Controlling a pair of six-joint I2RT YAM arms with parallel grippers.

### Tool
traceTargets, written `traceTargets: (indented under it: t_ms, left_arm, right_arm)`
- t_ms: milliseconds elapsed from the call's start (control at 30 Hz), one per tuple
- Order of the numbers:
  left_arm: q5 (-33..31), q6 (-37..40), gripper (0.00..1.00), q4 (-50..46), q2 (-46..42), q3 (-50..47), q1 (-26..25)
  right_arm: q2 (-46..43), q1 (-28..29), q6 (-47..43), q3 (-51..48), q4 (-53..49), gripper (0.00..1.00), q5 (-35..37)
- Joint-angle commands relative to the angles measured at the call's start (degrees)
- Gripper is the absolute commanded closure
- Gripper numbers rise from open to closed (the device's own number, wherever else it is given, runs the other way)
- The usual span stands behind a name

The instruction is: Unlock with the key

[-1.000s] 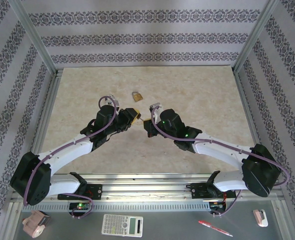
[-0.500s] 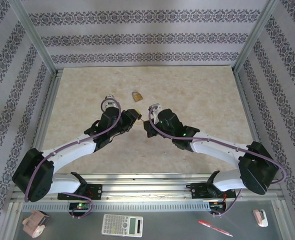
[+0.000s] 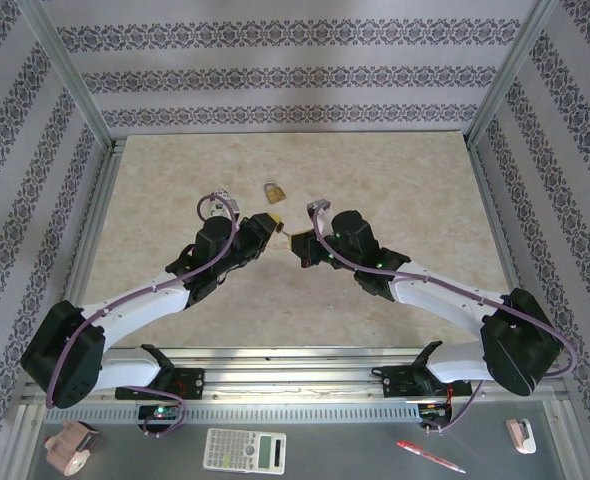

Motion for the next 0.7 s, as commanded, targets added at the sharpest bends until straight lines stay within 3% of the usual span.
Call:
traceTargets:
  t_ms: [0,200,333,667]
  left_arm:
    - [6.86,0.32,1.0,3.03,-1.17,-0.98,-3.09]
    - [6.27,0.78,1.0,1.56,-1.34,-1.1,-3.44]
    - [5.54,4.87,1.0,-5.49,-1.31,2.15,-4.62]
    - [3.07,3.57,1.0,-5.84,-0.34,1.72,-6.67]
  right_arm:
    - [-1.62,-0.46,1.02,0.84,8.87,1.0,-2.04]
    - [-1.73,-0.47,1.53,2.61,7.65,1.0,-2.15]
    - [-1.38,-0.46,1.73,4.44,5.12,1.0,-0.97]
    - [-0.92,2.6,-0.71,5.44,5.38,1.0,4.91]
